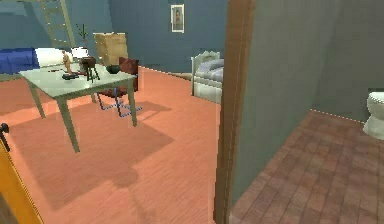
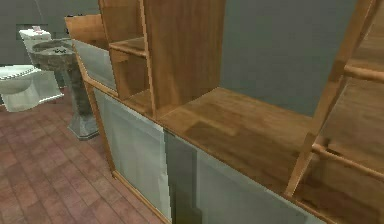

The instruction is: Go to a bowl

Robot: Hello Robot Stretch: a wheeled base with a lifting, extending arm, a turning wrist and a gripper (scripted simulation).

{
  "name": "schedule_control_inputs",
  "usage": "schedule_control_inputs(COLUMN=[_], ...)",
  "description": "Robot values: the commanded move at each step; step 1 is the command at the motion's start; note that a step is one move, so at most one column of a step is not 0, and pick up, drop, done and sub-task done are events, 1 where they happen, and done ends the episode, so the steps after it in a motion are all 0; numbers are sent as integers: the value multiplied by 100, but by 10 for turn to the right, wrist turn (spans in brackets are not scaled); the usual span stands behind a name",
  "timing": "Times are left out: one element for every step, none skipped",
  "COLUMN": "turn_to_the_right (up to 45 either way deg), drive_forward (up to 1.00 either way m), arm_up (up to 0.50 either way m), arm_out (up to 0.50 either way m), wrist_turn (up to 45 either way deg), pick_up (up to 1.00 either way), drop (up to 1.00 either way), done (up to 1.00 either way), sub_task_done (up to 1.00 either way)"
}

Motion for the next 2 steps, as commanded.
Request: schedule_control_inputs(turn_to_the_right=[0, -30], drive_forward=[20, 0], arm_up=[0, 0], arm_out=[0, 0], wrist_turn=[0, 0], pick_up=[0, 0], drop=[0, 0], done=[0, 0], sub_task_done=[0, 0])
